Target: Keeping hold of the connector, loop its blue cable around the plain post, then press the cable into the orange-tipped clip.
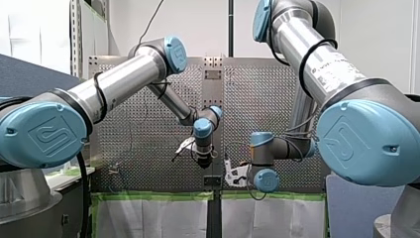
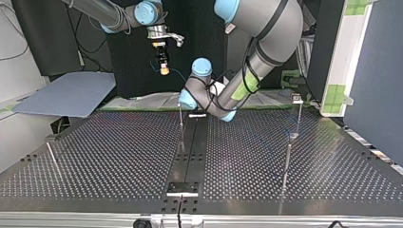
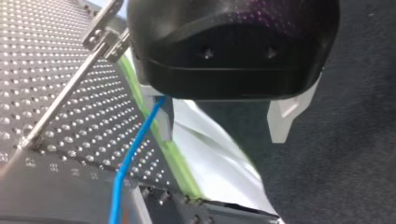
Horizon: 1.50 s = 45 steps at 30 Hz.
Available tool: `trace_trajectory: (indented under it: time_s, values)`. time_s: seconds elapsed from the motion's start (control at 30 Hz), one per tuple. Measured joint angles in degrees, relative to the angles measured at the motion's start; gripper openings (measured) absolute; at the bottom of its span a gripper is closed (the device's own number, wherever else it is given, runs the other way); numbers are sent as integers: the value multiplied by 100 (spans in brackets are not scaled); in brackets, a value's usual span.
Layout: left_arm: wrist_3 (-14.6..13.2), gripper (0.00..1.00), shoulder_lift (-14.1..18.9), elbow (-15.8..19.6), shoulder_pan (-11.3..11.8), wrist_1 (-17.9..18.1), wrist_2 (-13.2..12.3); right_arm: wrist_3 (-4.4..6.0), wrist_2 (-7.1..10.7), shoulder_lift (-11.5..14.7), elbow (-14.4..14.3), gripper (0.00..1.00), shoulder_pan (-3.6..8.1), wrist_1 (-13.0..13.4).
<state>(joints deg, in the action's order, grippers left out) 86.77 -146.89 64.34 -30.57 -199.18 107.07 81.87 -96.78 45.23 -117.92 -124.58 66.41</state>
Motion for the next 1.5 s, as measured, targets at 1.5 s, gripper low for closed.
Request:
trace_trajectory:
  time_s: [1.5]
  values:
    - [197, 100, -790, -44, -65, 334, 2, 1, 1, 0, 11, 0, 1, -30]
